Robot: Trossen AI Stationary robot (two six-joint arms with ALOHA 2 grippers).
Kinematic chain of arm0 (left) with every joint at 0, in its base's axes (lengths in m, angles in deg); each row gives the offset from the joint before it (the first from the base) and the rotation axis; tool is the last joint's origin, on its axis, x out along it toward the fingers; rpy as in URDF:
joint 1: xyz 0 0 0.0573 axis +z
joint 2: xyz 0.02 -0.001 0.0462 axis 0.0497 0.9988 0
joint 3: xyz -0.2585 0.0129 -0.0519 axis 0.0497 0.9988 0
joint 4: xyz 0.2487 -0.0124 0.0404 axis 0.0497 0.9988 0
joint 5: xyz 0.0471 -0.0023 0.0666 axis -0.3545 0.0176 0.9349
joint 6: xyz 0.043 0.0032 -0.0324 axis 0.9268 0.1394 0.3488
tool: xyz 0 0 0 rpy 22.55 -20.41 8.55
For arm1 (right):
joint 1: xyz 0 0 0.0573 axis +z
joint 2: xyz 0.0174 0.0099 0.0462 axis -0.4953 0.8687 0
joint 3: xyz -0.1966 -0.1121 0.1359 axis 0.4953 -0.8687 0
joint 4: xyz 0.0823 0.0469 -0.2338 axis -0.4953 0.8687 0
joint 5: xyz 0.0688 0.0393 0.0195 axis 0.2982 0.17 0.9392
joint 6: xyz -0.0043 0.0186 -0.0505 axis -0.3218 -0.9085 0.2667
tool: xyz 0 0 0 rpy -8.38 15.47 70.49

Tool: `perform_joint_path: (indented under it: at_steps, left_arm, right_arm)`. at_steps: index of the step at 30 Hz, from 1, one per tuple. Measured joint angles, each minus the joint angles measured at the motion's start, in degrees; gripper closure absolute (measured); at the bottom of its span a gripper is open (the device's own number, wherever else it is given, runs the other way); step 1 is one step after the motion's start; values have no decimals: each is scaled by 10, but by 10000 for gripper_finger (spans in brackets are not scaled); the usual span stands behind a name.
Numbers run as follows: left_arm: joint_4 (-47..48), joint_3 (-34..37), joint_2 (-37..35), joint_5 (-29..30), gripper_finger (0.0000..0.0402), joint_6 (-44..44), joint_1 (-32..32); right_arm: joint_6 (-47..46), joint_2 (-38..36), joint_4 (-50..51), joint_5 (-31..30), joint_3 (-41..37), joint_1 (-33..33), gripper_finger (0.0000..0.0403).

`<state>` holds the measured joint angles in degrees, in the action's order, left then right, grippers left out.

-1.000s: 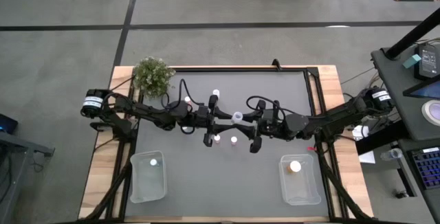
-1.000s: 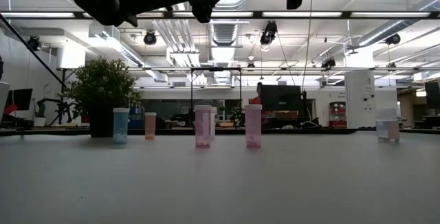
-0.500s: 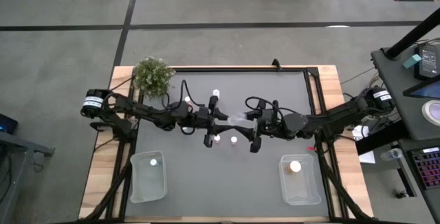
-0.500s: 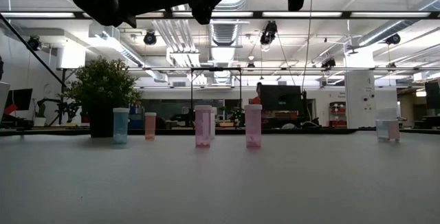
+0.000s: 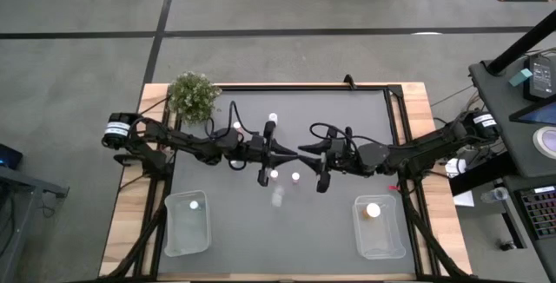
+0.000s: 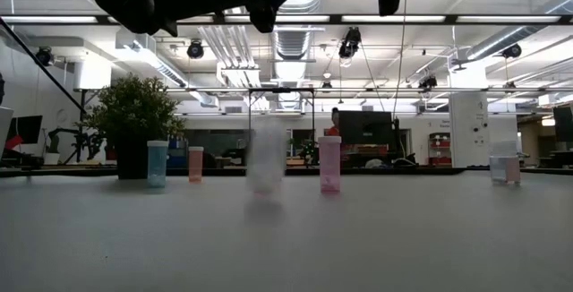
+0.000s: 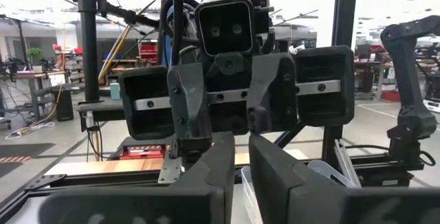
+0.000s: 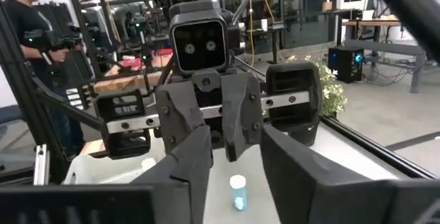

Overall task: Pick and place medicine bottles into bin by pill shape (circle, oval)
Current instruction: Put the left transparent capsule bottle into the transparent bin

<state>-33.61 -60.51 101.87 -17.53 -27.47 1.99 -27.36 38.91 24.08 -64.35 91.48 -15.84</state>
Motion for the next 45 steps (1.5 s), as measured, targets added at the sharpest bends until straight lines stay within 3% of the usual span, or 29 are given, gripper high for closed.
perform_joint_path:
  at_steps: [8, 16, 20, 24, 28, 33, 39, 45]
  left_arm:
    - [88, 0, -35, 0, 401, 5, 0]
    - [406, -14, -130, 7, 401, -3, -46]
    - [555, -39, -152, 77, 401, -129, -89]
    - [633, -70, -133, 101, 401, -328, -133]
    - [710, -113, -88, 109, 401, -541, -186]
    - [892, -218, -8, 124, 401, -735, -251]
    - [1116, -349, 83, 130, 401, -907, -290]
    - [1114, -366, 133, 101, 399, -933, -294]
  right_arm:
    - [-8, -55, 140, -3, 0, 17, 330]
    - [-44, -127, 284, -3, 0, 53, 359]
    - [-31, -143, 295, -3, 0, 67, 368]
    - [18, -152, 305, -3, 0, 80, 371]
    - [73, -153, 314, -2, 0, 88, 371]
    - [119, -150, 316, -2, 0, 89, 371]
    - [127, -151, 327, -2, 0, 89, 371]
    - [126, -150, 330, -2, 0, 89, 371]
